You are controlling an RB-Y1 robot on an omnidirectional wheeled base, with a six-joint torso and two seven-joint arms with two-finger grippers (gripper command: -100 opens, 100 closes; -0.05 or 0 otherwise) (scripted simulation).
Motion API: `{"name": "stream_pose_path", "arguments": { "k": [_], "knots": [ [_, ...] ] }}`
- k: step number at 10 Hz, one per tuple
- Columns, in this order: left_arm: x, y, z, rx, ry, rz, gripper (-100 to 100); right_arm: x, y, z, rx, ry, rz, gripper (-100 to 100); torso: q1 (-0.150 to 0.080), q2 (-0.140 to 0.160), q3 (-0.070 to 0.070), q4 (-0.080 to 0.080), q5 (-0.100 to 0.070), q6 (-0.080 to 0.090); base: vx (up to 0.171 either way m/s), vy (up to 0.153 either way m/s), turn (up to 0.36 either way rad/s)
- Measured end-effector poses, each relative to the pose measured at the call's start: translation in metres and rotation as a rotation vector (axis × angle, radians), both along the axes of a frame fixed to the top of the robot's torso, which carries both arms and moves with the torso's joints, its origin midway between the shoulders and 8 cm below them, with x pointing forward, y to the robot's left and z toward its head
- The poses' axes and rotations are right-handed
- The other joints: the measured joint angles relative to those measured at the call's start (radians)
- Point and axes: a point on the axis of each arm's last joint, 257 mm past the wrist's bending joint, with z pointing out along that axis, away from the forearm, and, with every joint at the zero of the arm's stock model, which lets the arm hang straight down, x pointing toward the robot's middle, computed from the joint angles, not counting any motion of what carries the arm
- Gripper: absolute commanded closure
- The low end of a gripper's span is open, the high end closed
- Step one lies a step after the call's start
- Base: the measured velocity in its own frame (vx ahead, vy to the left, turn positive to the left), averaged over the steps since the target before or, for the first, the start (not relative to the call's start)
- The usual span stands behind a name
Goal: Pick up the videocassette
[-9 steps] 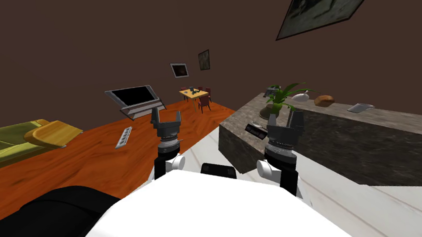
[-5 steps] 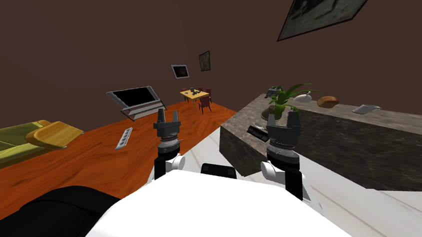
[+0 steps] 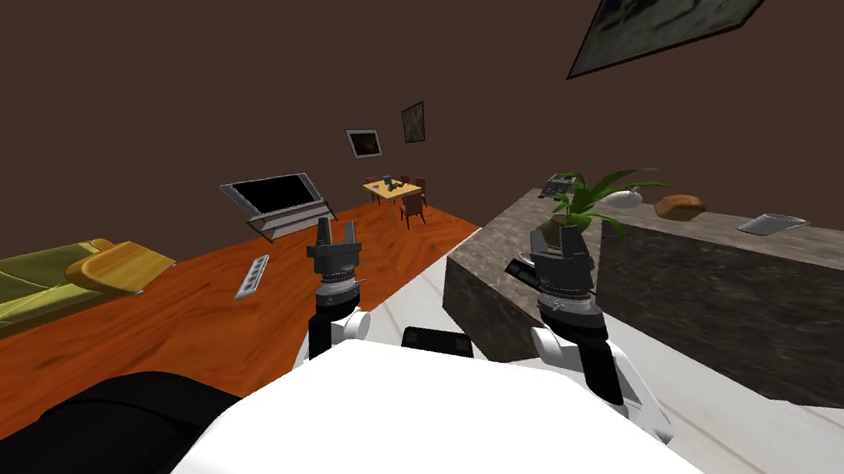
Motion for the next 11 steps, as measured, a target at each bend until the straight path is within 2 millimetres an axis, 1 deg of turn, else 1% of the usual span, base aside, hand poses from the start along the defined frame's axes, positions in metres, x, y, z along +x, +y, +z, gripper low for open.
{"name": "stream_pose_path", "arguments": {
  "k": [5, 11],
  "knots": [
    [0.000, 0.000, 0.000, 0.000, 0.000, 0.000, 0, 0.003, 0.008, -0.017, -0.130, 0.039, 0.039, -100, -0.001, 0.003, 0.001, 0.001, 0.000, 0.000, 0.069, 0.086, 0.045],
    [0.000, 0.000, 0.000, 0.000, 0.000, 0.000, 0, 0.007, 0.016, -0.049, -0.295, 0.109, 0.086, -100, 0.000, 0.004, 0.002, 0.001, 0.000, 0.000, 0.059, 0.097, 0.051]
  ]
}}
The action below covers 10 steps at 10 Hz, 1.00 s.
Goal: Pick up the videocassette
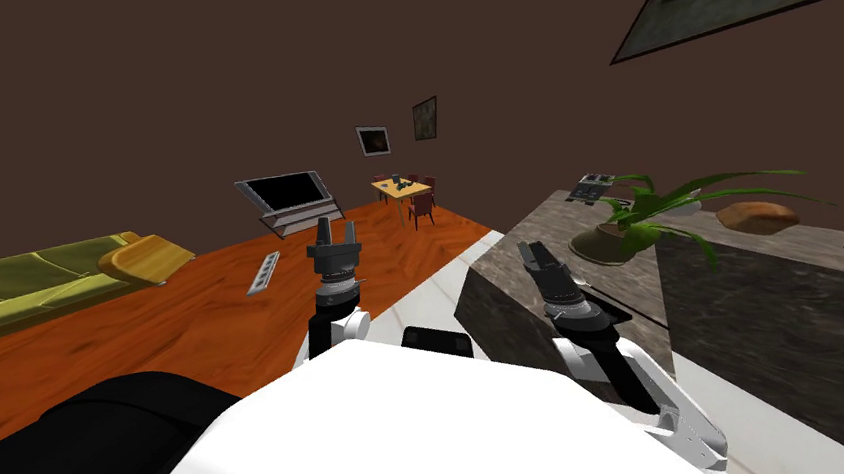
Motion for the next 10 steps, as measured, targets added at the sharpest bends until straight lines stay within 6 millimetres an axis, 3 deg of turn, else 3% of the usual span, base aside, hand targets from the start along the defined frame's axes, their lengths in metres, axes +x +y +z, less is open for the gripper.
{"name": "stream_pose_path", "arguments": {
  "k": [5, 10],
  "knots": [
    [0.000, 0.000, 0.000, 0.000, 0.000, 0.000, 0, 0.001, 0.000, -0.043, -0.156, 0.084, 0.043, -100, 0.000, -0.002, -0.001, 0.000, 0.000, 0.000, 0.062, 0.079, 0.054],
    [0.000, 0.000, 0.000, 0.000, 0.000, 0.000, 0, -0.010, -0.002, -0.091, -0.316, 0.182, 0.096, -100, -0.002, 0.001, 0.000, 0.000, 0.000, 0.000, 0.048, 0.072, 0.052]
  ]
}}
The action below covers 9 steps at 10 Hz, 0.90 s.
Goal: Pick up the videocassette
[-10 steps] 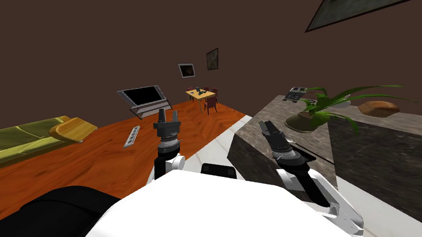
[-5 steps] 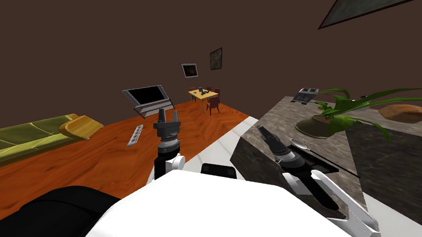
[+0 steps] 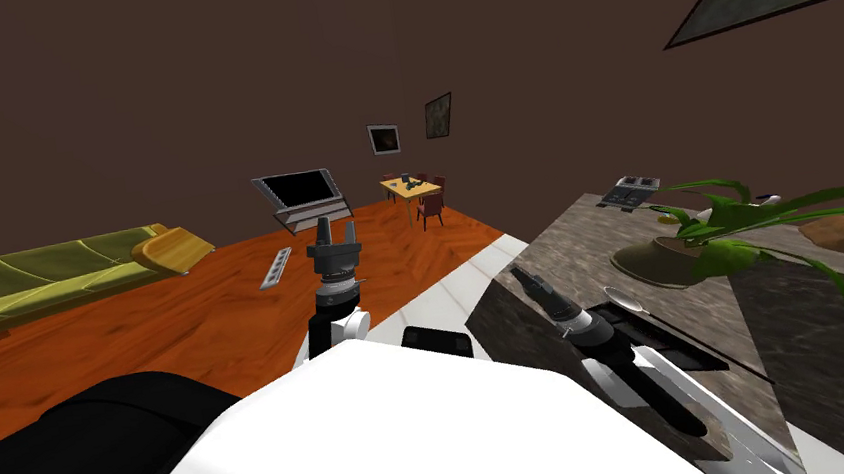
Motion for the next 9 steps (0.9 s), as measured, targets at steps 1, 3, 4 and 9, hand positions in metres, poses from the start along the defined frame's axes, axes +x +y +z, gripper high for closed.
{"name": "stream_pose_path", "arguments": {
  "k": [1, 3, 4, 9],
  "knots": [
    [0.000, 0.000, 0.000, 0.000, 0.000, 0.000, 0, -0.002, -0.004, -0.016, -0.038, 0.030, 0.010, -100, -0.001, -0.001, 0.000, 0.000, 0.000, 0.000, 0.042, 0.045, 0.034],
    [0.000, 0.000, 0.000, 0.000, 0.000, 0.000, 0, -0.011, -0.007, -0.039, -0.107, 0.079, 0.032, -100, -0.001, 0.000, 0.000, 0.000, 0.000, 0.000, 0.033, 0.042, 0.045],
    [0.000, 0.000, 0.000, 0.000, 0.000, 0.000, 0, -0.013, -0.013, -0.048, -0.139, 0.099, 0.041, -100, -0.002, 0.001, 0.001, 0.000, 0.000, 0.000, 0.030, 0.040, 0.069],
    [0.000, 0.000, 0.000, 0.000, 0.000, 0.000, 0, -0.037, -0.040, -0.108, -0.327, 0.240, 0.092, -100, -0.003, 0.000, 0.000, 0.000, -0.001, 0.000, 0.042, 0.017, 0.040]
  ]
}}
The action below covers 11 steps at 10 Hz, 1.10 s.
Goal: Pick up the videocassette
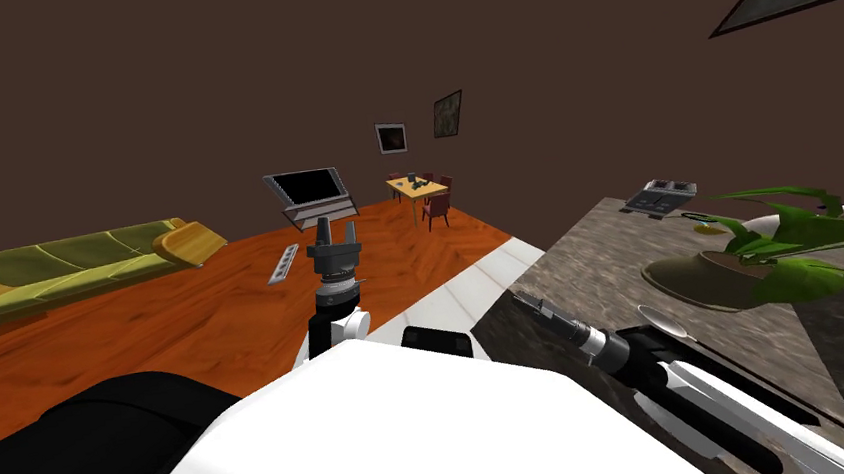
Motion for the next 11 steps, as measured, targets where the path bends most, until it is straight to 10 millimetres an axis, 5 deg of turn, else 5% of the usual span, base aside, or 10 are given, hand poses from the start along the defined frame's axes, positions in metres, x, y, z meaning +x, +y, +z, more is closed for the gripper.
{"name": "stream_pose_path", "arguments": {
  "k": [11],
  "knots": [
    [0.000, 0.000, 0.000, 0.000, 0.000, 0.000, 0, -0.066, -0.128, -0.093, -0.431, 0.290, 0.083, -100, 0.000, 0.001, 0.001, 0.000, 0.000, 0.000, 0.039, 0.010, 0.054]
  ]
}}
